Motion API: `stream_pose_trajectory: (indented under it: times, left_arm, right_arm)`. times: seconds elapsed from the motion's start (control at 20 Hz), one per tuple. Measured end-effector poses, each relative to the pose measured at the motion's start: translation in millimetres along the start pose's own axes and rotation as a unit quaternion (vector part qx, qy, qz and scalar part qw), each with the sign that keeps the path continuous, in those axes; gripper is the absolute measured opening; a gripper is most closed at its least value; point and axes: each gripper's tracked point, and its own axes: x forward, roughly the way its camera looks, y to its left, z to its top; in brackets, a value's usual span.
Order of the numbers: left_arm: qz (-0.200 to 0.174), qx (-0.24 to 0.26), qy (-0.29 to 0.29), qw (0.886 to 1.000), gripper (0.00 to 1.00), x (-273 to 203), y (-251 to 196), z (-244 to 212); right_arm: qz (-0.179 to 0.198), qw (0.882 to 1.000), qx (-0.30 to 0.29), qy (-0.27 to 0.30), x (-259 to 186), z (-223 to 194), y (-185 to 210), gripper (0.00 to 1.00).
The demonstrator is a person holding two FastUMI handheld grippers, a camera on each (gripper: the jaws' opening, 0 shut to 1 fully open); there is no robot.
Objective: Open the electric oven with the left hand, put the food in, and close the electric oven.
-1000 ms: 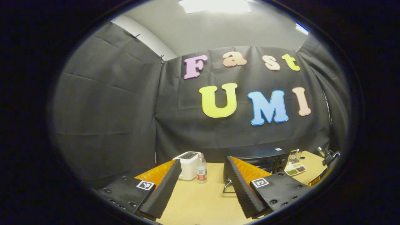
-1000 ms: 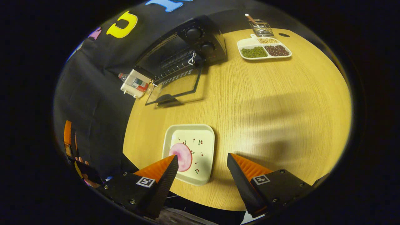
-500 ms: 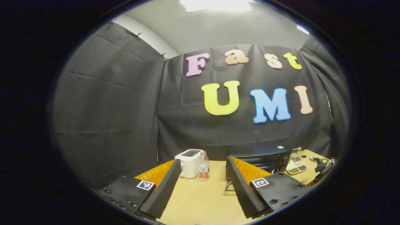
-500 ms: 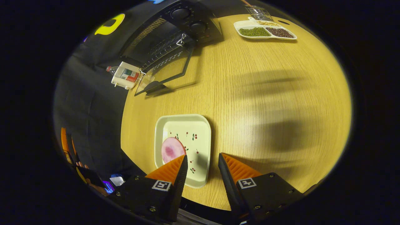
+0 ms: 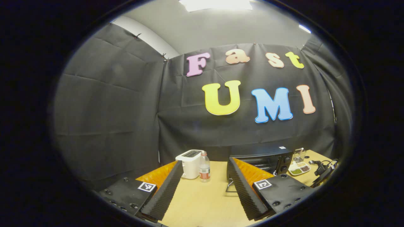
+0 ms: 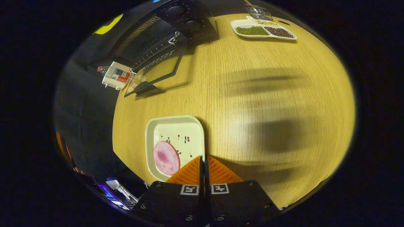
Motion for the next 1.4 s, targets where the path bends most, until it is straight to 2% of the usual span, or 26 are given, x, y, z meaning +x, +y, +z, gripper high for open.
stream_pose_trajectory:
  times: [0.2, 0.35, 0.6, 0.85, 1.15, 1.4]
  left_arm:
    - [0.014, 0.015, -0.003, 1.000, 1.00, -5, 5, 5]
    - [0.019, 0.006, -0.001, 1.000, 1.00, -8, 5, 4]
    - [0.022, -0.016, -0.001, 1.000, 1.00, -1, 6, 0]
    - [0.022, -0.018, -0.003, 1.000, 1.00, 15, 11, -1]
    - [0.021, -0.020, 0.003, 1.000, 1.00, 45, 31, -11]
    - [0.023, -0.021, 0.007, 0.999, 1.00, 79, 55, -19]
  right_arm:
    - [0.052, 0.998, 0.039, -0.006, -12, -4, 7, 0.00]
    - [0.082, 0.995, 0.046, -0.007, -20, -1, 15, 0.00]
    - [0.108, 0.990, 0.090, -0.024, -32, 7, 51, 0.00]
    - [0.110, 0.982, 0.138, -0.070, -36, 45, 79, 0.00]
    - [0.115, 0.960, 0.225, -0.124, -26, 94, 104, 0.00]
    - [0.140, 0.927, 0.310, -0.156, -11, 134, 134, 0.00]
